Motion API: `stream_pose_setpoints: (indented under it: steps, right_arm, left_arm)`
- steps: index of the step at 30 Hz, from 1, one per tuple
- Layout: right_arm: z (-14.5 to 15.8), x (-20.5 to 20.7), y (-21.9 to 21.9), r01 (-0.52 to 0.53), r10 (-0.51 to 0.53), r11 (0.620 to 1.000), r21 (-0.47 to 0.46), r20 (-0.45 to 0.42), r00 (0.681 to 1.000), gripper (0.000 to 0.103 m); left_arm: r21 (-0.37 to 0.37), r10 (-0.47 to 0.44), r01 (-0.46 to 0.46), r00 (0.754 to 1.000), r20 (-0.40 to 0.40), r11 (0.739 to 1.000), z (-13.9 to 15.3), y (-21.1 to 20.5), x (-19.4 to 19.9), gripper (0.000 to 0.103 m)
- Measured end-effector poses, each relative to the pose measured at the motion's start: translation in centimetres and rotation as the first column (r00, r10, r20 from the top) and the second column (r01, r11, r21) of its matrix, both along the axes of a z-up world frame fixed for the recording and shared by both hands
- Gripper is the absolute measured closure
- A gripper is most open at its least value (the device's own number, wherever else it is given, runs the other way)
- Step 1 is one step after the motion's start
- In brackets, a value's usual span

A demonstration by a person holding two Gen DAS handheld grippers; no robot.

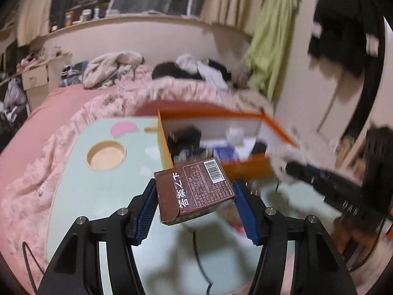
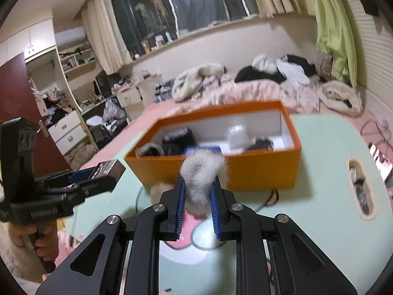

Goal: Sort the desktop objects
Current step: 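Drop the brown carton and white plush into the box with both tools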

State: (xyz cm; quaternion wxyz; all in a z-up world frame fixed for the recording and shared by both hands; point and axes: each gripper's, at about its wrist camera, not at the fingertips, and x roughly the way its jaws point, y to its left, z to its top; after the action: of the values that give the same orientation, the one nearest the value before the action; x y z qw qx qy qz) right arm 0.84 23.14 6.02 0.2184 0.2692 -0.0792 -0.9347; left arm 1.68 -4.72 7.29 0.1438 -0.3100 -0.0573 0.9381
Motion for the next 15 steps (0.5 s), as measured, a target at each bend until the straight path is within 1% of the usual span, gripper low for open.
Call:
stream_pose_setpoints:
  steps: [4,7,9,10,11,12,13,14,15]
  right_arm:
    - [2.3,-1.7,0.0,0.006,-0.006,1.0,-0.004,-0.05,0.999,0.083]
    - [3.6,-3.3,-0.1,0.026,-0.026,1.0,0.002,-0.082,0.996,0.083]
    - [4.1,-4.8,-0.2,0.041,-0.04,0.999,0.012,-0.091,0.995,0.083]
    - [4.1,-5.3,-0.3,0.055,-0.053,0.998,0.019,-0.09,0.995,0.083]
    - [3.8,-6.3,-0.1,0.079,-0.076,0.996,0.035,-0.081,0.994,0.081]
    - [3.3,-7.1,-0.1,0.104,-0.1,0.993,0.057,-0.061,0.993,0.078]
    - [2.3,-8.6,-0.2,0.129,-0.13,0.986,0.107,0.0,0.992,0.062]
    - [1.2,-9.8,-0.2,0.137,-0.149,0.978,0.158,0.068,0.986,0.031]
    - [-0.3,-10.9,-0.3,0.136,-0.172,0.966,0.222,0.151,0.973,0.022]
  left_arm:
    - [0.085,-0.001,0.005,0.999,-0.05,0.996,2.2,-0.1,-1.5,0.043]
    - [0.098,0.008,0.0,0.996,-0.085,0.995,3.4,0.6,-3.5,0.043]
    - [0.101,0.026,-0.016,0.995,-0.095,0.995,3.5,1.2,-5.2,0.042]
    - [0.103,0.033,-0.023,0.996,-0.088,0.994,3.2,1.5,-6.2,0.039]
    - [0.094,0.042,-0.035,0.996,-0.074,0.995,2.7,1.9,-7.3,0.033]
    - [0.076,0.052,-0.049,0.998,-0.047,0.996,1.9,2.3,-8.3,0.015]
    - [0.049,0.075,-0.075,0.997,-0.002,0.996,0.6,2.6,-9.4,0.011]
    - [0.04,0.078,-0.08,0.996,0.03,0.996,-0.5,2.9,-10.0,0.011]
    - [0.039,0.063,-0.066,0.996,0.069,0.997,-1.8,3.2,-10.5,0.01]
